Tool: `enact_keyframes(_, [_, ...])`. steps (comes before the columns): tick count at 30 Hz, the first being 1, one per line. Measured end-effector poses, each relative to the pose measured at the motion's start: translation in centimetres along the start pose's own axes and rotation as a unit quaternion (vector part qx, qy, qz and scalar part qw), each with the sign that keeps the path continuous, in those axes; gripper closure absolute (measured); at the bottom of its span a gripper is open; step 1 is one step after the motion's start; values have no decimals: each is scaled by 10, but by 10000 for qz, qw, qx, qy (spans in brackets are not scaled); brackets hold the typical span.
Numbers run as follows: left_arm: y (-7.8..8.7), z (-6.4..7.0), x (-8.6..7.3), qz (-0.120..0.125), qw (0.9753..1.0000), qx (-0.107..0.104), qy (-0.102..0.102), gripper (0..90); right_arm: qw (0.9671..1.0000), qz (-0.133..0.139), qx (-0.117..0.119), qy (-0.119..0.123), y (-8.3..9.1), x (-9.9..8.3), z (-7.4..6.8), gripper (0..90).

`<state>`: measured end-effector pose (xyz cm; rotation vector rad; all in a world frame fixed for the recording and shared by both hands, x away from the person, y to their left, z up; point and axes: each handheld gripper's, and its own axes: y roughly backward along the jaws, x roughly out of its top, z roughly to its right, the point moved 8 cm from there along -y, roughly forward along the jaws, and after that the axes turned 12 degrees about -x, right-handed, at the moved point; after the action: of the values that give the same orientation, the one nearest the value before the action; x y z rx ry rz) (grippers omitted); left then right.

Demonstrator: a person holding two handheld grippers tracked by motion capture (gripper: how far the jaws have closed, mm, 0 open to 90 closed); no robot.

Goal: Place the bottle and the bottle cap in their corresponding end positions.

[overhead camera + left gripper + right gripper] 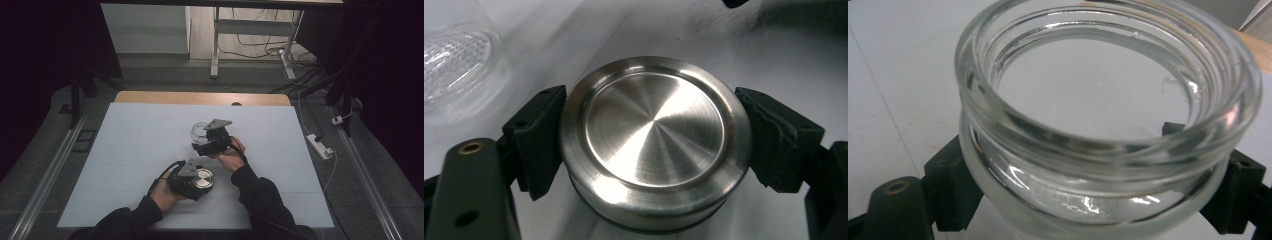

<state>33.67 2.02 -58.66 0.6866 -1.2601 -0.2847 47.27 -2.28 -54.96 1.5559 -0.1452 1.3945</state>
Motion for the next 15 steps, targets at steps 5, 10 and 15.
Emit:
enact_keyframes(5, [-2,-3,-3,-90,9999,60,34,191,10000,-53,-49,0,-5,-5,2,145])
enact_keyframes(10, [-3,-5,-5,-201,9997,160,38,190,9999,-84,-67,-15,-8,-8,2,145])
enact_keyframes(15, [-4,-6,-6,-311,9993,210,39,190,9999,-113,-78,-18,-10,-11,2,144])
